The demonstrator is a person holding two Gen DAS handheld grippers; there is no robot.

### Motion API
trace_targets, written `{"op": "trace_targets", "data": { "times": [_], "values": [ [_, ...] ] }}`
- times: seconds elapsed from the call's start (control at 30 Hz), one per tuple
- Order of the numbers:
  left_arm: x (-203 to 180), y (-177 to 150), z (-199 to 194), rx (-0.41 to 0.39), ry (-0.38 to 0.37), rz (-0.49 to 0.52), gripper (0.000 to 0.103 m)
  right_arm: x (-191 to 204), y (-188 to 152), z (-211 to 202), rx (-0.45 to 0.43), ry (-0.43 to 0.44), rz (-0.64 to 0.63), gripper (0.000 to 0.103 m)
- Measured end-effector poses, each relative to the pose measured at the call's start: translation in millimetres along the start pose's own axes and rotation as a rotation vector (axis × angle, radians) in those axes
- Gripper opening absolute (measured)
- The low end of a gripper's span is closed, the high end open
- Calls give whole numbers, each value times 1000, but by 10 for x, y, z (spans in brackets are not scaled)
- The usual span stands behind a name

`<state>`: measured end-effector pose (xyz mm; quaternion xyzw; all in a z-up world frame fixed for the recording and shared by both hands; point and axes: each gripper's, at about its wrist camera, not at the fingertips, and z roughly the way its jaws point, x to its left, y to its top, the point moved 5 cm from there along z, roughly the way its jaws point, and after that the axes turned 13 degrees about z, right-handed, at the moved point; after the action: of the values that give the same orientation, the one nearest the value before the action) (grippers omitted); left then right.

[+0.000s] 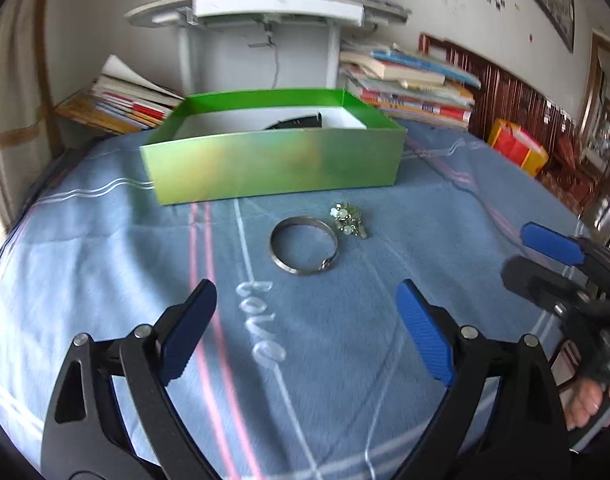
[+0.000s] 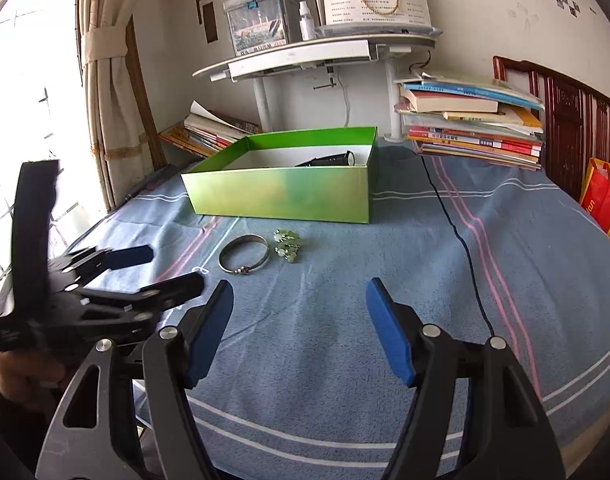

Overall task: Organize jewelry
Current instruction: 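Close the left tool on the silver bangle while the right tool grasps the green jade charm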

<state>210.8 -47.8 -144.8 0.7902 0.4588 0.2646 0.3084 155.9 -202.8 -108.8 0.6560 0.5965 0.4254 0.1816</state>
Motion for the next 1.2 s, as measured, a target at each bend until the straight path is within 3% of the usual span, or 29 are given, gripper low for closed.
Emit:
{"op": "trace_targets", "data": {
  "times": [0.27, 0.4, 0.5, 0.53, 0.57, 0.6, 0.77, 0.8, 0.83, 0.9, 1.03, 1.07, 1.1, 1.13, 1.2],
  "values": [
    [34, 222, 595, 125, -24, -8, 75, -99, 57, 215, 47, -21, 1, 68],
    [130, 234, 809, 174, -53, -43, 56, -81, 95, 361, 76, -36, -21, 68],
    [167, 234, 814, 157, -52, -48, 51, -47, 141, 489, 99, -43, -32, 68],
    [192, 231, 805, 151, -43, -56, 19, -29, 160, 547, 109, -45, -37, 68],
    [234, 213, 818, 160, -37, -66, 8, -16, 169, 591, 116, -46, -42, 68],
    [263, 203, 811, 156, -49, -76, 6, 2, 181, 642, 125, -50, -49, 68],
    [334, 121, 695, 141, -80, -84, 5, 137, 252, 883, 159, -58, -97, 68],
    [325, 126, 676, 135, -87, -76, 14, 158, 285, 901, 157, -54, -95, 68],
    [307, 133, 657, 130, -88, -64, 34, 165, 306, 901, 154, -50, -92, 68],
    [289, 156, 634, 119, -73, -39, 46, 166, 330, 887, 147, -49, -85, 68],
    [238, 197, 735, 149, -86, -13, 41, 136, 277, 911, 163, -61, -84, 68],
    [231, 194, 769, 161, -84, -5, 33, 112, 256, 924, 170, -66, -79, 68],
    [235, 203, 778, 156, -65, 3, 14, 110, 250, 938, 173, -68, -76, 68],
    [261, 205, 794, 159, -61, -9, 4, 106, 242, 947, 175, -71, -74, 68],
    [282, 200, 767, 145, -80, -20, 4, 115, 251, 967, 175, -73, -82, 68]
  ]
}}
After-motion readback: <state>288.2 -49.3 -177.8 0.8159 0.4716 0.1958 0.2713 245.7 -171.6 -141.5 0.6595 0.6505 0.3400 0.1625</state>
